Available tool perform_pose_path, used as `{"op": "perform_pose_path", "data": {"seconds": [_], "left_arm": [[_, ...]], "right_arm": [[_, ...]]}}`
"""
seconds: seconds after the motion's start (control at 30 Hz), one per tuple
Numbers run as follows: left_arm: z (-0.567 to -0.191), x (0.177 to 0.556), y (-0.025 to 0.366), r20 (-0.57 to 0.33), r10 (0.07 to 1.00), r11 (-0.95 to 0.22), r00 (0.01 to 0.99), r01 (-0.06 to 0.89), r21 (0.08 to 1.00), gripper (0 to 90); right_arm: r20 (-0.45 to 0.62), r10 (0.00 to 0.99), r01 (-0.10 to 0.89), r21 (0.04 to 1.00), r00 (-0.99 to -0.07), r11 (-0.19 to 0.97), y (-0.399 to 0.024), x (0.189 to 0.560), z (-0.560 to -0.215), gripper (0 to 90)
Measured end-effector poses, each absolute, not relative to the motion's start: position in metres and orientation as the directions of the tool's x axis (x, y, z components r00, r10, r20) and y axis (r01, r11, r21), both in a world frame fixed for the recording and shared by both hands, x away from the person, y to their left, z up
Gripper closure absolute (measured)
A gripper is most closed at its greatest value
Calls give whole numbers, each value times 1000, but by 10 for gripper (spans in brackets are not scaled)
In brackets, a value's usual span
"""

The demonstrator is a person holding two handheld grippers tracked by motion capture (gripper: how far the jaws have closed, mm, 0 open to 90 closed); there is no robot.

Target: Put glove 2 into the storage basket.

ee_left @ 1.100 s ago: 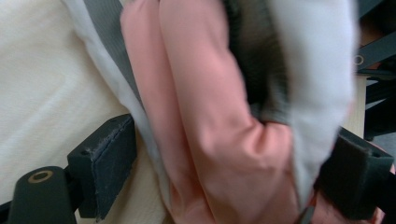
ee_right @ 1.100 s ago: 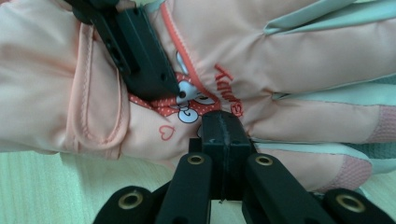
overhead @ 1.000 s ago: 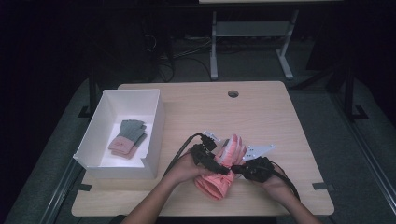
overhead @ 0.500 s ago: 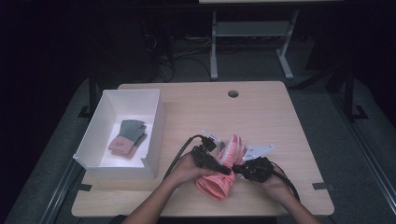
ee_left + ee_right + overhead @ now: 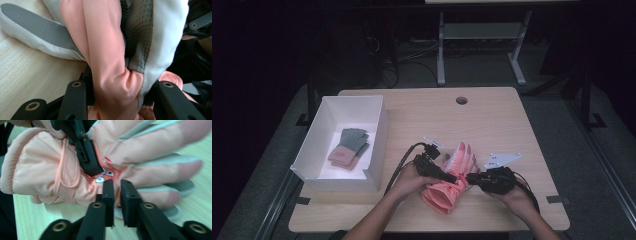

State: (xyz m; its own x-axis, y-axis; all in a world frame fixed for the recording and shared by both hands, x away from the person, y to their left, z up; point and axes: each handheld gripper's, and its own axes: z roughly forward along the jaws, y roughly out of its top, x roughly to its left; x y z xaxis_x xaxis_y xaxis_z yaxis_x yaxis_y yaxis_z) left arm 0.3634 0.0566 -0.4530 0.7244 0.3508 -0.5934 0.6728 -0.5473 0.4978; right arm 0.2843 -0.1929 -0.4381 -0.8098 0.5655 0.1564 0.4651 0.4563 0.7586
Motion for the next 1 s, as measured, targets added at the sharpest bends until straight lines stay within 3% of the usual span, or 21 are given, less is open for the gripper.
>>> {"op": "perform_pose_path", "data": {"seconds": [0.43,0.57,1.0], "left_arm": [[-414,366,76,-552,380,-489,742,668,561,595],[-396,367,84,-541,383,-484,749,662,573,593],[-342,369,102,-475,435,-478,765,643,598,589]], "right_arm": [[180,676,532,767,-715,359,-233,277,-433,279],[165,716,551,759,-678,347,-240,274,-438,172],[141,745,554,759,-652,342,-250,275,-444,144]]}}
